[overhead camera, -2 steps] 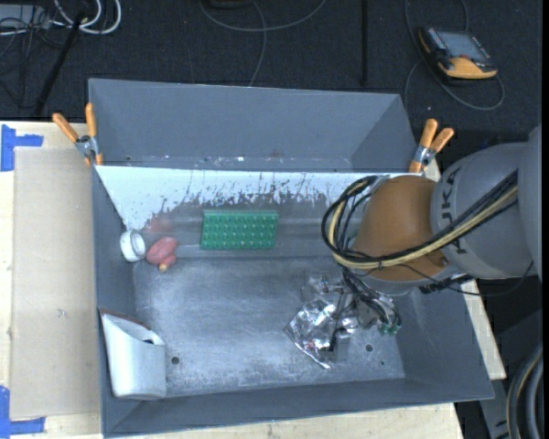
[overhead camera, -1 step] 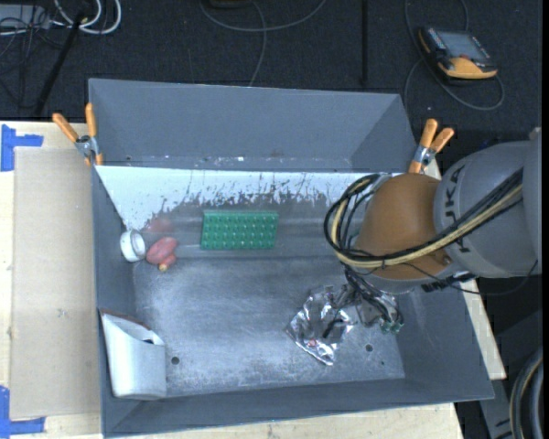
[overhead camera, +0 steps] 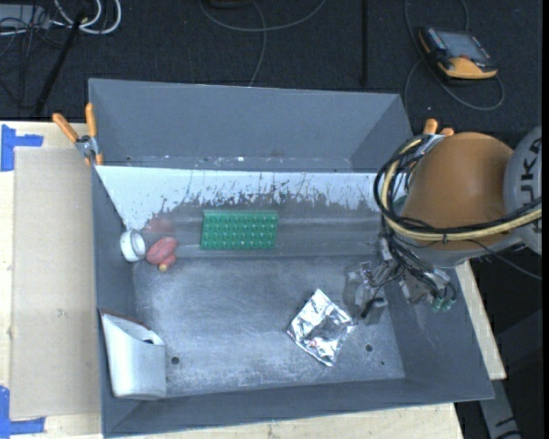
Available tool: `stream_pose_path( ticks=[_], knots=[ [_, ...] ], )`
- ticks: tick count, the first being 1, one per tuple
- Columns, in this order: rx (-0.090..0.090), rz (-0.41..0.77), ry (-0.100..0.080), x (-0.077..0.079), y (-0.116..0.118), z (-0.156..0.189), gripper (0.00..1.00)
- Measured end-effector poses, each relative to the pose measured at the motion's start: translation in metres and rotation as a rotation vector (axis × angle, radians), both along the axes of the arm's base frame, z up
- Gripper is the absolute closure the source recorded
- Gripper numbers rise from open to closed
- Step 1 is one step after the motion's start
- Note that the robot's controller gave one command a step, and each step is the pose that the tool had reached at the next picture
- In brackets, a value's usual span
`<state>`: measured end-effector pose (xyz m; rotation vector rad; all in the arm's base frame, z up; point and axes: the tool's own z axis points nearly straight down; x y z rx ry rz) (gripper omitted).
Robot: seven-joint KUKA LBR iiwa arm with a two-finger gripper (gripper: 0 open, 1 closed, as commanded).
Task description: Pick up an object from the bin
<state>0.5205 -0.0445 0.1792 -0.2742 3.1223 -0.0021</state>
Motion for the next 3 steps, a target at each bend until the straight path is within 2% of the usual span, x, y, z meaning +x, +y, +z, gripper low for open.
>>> stream_pose_path(
  ticks=[1, 2, 3],
  knots=[
    [0.001, 0.003, 0.007, -0.001, 0.001, -0.004, 0.0],
    [0.001, 0.322, 0.013, 0.019, 0.016, -0.112, 0.0],
    [-0.001, 0.323, 0.01, 0.021, 0.016, -0.109, 1.0]
  ],
)
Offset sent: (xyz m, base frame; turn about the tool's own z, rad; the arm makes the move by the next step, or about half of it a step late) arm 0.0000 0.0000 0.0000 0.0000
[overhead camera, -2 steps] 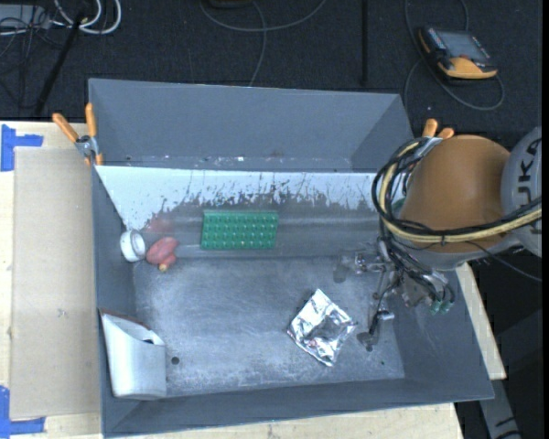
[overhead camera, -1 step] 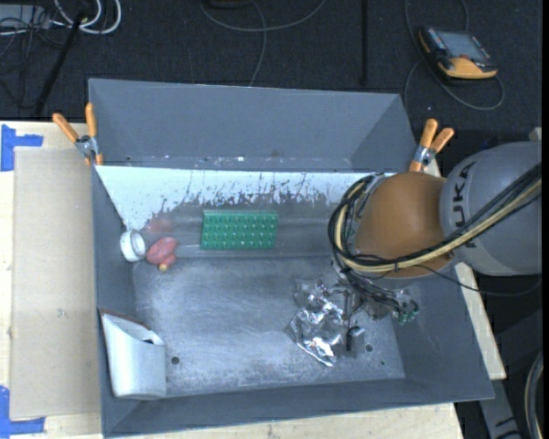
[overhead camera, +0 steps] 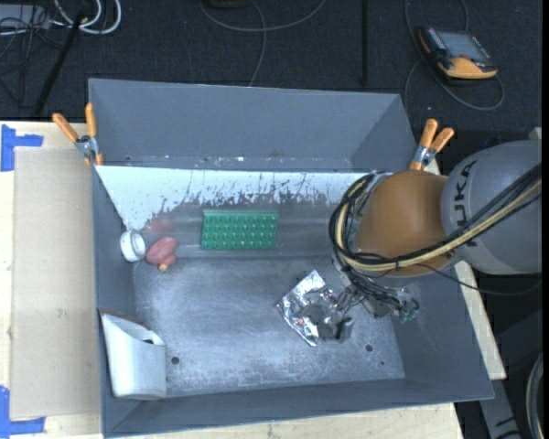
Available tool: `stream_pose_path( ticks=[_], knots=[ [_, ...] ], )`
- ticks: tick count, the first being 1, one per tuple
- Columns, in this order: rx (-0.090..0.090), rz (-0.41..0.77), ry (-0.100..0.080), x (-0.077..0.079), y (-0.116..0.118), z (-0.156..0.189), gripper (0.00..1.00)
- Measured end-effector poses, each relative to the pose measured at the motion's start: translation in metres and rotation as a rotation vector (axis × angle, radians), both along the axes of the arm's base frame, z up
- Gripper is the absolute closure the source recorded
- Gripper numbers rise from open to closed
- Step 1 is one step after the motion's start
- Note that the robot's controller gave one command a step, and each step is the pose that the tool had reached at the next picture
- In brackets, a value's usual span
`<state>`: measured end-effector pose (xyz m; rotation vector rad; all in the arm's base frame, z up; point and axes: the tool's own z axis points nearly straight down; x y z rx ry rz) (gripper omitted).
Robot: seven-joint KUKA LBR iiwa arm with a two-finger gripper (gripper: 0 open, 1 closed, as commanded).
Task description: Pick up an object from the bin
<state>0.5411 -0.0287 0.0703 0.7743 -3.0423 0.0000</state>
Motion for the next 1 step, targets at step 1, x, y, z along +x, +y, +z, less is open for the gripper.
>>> stream_pose_path(
  ticks=[1],
  knots=[
    [0.0, 0.001, -0.001, 0.0, 0.0002, -0.0008, 0.0]
  ],
)
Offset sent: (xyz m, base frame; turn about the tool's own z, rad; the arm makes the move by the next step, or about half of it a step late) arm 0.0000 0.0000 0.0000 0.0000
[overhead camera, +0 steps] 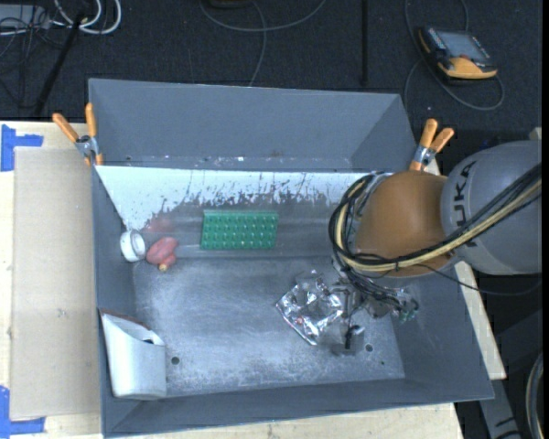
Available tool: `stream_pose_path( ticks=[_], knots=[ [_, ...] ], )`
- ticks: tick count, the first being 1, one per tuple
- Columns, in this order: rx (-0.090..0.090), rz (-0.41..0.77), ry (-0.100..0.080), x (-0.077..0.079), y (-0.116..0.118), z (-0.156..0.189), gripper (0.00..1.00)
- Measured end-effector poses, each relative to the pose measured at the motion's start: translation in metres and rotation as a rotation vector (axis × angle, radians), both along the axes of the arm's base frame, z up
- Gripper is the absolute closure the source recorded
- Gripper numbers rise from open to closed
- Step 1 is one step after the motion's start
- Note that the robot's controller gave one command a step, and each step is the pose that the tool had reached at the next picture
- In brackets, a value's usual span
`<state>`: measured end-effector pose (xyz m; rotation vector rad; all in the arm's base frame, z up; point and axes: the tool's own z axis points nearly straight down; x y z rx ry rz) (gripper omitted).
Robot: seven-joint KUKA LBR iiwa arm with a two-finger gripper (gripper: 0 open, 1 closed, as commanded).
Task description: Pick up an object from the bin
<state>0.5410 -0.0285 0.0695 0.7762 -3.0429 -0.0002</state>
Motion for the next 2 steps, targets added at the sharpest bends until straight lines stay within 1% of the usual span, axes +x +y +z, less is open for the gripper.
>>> stream_pose_path(
  ticks=[1, 2],
  knots=[
    [0.0, 0.001, -0.001, 0.0, 0.0, 0.001, 1.0],
    [0.0, 0.0, -0.009, -0.021, 0.007, 0.143, 1.0]
  ],
)
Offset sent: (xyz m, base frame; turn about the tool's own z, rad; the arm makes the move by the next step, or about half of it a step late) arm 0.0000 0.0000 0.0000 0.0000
